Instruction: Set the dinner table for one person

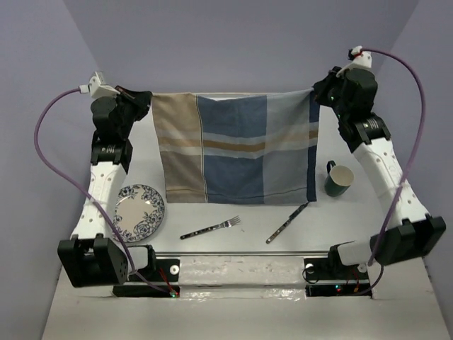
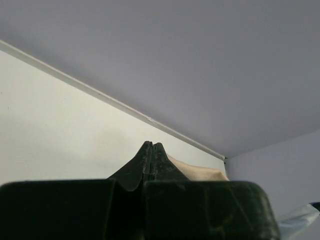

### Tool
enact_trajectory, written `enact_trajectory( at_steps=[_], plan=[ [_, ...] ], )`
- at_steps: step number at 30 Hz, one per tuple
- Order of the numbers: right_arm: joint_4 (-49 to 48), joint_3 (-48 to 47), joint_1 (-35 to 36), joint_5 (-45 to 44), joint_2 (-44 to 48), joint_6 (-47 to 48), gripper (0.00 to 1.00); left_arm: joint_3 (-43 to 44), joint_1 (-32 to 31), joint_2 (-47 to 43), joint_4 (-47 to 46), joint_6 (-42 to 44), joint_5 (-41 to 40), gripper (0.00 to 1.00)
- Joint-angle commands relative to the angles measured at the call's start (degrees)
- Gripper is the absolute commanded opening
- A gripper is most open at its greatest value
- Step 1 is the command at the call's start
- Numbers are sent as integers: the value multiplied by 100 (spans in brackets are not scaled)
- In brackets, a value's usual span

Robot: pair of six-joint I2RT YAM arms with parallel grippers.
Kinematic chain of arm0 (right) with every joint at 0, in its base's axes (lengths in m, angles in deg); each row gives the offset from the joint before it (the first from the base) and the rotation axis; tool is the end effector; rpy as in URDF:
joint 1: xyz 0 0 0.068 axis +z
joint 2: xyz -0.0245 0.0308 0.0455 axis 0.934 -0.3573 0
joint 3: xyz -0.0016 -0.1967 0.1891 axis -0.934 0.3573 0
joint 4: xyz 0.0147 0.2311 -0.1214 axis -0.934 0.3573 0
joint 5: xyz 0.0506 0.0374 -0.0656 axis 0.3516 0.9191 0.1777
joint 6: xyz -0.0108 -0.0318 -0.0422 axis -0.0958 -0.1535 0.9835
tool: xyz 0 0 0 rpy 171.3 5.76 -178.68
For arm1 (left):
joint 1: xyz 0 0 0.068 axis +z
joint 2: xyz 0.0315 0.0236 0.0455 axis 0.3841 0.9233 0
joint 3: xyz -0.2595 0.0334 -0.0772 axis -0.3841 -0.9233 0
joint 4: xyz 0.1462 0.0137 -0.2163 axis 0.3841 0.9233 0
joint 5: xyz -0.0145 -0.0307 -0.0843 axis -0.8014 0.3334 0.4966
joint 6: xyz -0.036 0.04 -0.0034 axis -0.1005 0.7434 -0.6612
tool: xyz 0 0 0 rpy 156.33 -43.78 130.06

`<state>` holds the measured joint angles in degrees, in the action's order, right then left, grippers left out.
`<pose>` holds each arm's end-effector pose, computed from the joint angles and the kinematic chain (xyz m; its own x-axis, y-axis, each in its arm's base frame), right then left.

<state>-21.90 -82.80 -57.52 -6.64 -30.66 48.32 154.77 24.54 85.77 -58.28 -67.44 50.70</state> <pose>0.2931 0.0544 0.4593 -0.1093 0.3031 -0.9467 -0.0174 0.9517 0.3067 0.2810 0.0032 0.4174 0.0019 -0.6538 -0.7566 0.1944 0.7424 -0.6411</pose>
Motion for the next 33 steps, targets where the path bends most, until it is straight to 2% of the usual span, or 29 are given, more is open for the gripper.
enact_trajectory(
  at_steps=[1,5,7,9,10,14,15,17,20,22,27,33],
  plan=[
    [-119,-1476,-188,115,-752,264,0,1209,7,294,-214,374,-22,0],
    [496,-2942,-408,247,-1358,333,0,2455,50,768,295,524,-5,0],
    [541,-3201,-408,229,-1360,404,0,2669,68,787,401,568,-4,0],
    [524,-3019,-408,229,-1141,343,0,2531,85,656,402,568,-4,0],
    [497,-2800,-408,247,-1036,343,0,2364,86,585,358,551,-4,0],
    [-38,-869,-408,370,-377,-112,0,942,94,120,-28,366,-5,0],
    [-396,128,-408,527,-115,-219,0,251,103,-55,-220,331,13,0],
    [-854,1448,-408,668,46,-500,0,-777,103,-240,-528,199,66,0],
    [-1093,2438,-408,748,90,-790,0,-1695,121,-321,-819,85,-57,0],
    [-1426,3201,-408,810,47,-983,0,-2634,121,-242,-1275,-73,-197,0],
    [-1463,3995,-408,977,37,-1064,0,-3322,121,241,-1628,-100,-180,0],
    [-1463,4680,-408,959,248,-1028,0,-4201,112,-143,-1866,-188,-224,0]
  ],
)
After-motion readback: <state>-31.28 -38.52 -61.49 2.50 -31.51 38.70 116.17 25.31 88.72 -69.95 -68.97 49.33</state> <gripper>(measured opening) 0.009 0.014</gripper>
